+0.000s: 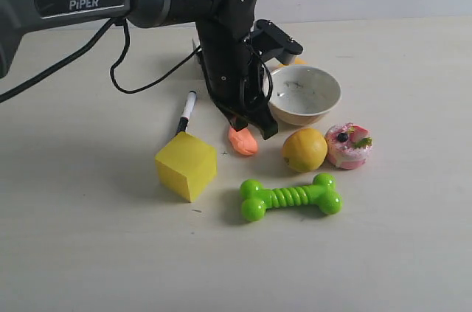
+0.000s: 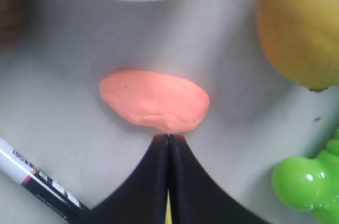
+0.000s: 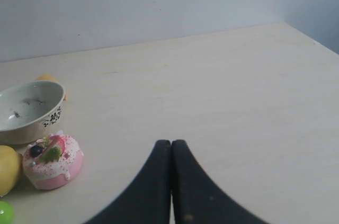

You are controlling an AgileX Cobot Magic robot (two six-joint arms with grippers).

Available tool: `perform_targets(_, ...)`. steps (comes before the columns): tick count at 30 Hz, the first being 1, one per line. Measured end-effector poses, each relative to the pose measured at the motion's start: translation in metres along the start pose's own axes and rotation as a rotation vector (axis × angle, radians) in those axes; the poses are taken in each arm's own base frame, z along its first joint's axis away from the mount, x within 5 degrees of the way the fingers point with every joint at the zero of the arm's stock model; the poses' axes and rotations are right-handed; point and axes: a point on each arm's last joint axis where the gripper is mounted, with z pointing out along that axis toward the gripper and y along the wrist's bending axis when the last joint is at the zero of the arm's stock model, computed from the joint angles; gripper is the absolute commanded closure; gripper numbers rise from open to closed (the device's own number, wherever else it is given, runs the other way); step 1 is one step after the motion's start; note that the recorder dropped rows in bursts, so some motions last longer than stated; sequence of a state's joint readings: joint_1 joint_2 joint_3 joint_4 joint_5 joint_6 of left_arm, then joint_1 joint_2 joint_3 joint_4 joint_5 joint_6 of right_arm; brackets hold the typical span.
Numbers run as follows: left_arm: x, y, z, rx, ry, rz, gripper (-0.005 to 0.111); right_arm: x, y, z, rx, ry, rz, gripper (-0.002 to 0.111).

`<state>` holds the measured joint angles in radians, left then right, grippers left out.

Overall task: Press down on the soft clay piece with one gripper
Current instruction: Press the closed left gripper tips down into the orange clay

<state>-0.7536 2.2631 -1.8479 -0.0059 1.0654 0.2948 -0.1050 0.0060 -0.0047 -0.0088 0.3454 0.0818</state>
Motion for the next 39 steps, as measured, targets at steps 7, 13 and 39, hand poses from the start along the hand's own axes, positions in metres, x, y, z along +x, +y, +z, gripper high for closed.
perform_targets(7, -0.003, 0.001, 0.012, -0.005, -0.016, 0.0, 0.107, 0.0, 0.0, 0.0, 0.0, 0.0, 0.0, 0.108)
perform_targets(13, -0.001, 0.0, 0.033, 0.005, 0.011, -0.001, 0.107, 0.0, 0.0, 0.0, 0.0, 0.0, 0.0, 0.108)
perform_targets(39, -0.001, 0.012, 0.049, 0.0, -0.002, -0.027, 0.107, 0.0, 0.0, 0.0, 0.0, 0.0, 0.0, 0.108)
